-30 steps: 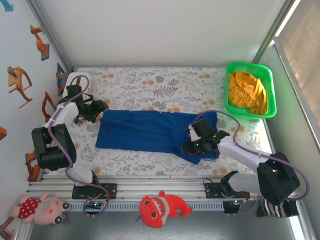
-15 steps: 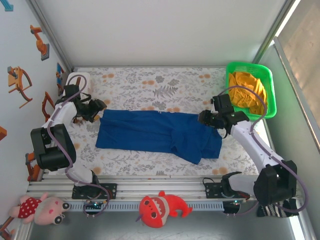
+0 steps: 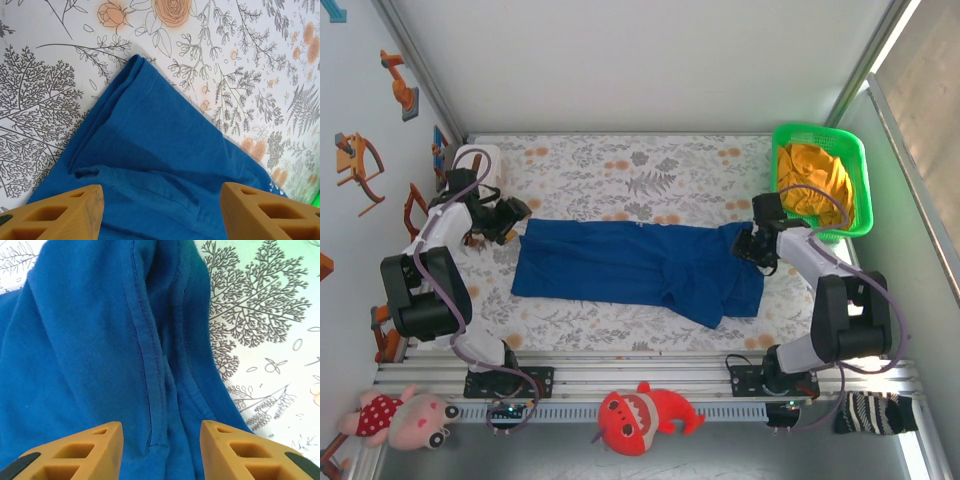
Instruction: Fold the inside-out t-shirt
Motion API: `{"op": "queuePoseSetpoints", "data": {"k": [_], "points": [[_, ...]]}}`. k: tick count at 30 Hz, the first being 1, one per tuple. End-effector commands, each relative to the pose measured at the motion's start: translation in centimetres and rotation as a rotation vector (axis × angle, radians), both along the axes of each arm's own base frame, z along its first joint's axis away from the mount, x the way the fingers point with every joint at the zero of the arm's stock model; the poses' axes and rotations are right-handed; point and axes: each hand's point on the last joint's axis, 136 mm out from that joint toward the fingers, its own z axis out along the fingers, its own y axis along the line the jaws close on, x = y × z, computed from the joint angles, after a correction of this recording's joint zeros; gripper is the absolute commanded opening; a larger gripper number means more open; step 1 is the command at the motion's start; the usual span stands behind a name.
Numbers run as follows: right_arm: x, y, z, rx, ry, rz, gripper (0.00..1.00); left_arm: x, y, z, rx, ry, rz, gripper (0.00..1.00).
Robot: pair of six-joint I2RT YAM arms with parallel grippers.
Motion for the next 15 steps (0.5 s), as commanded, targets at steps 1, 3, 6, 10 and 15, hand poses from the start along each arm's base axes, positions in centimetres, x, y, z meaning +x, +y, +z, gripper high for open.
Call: {"op": "queuePoseSetpoints", "data": {"k": [1, 3, 6, 10, 15], "points": [[1.0, 0.4, -0.5, 0.032, -0.021, 0.000, 0.42, 0.2, 0.2, 0.0, -0.002, 0.009, -0.003, 0.62], [1.2, 0.6, -0.9, 0.043, -0.016, -0.002, 0.41, 0.2, 0.4, -0.1, 0.011, 0.012, 0.001, 0.62], [1.2, 0.6, -1.4, 0.051, -0.009, -0.004, 0.39, -0.2, 1.3, -0.6, 0.044, 0.041, 0.029, 0.62], [1.2, 0.8, -1.8, 0.068, -0.011, -0.004, 0.33, 0.0, 1.7, -1.6, 0.039, 0.078, 0.046, 0.62], [1.2, 1.0, -2.3, 0.085, -0.005, -0.004, 0.16, 1.7, 1.7, -2.5, 0.025, 0.085, 0.034, 0.60]]}}
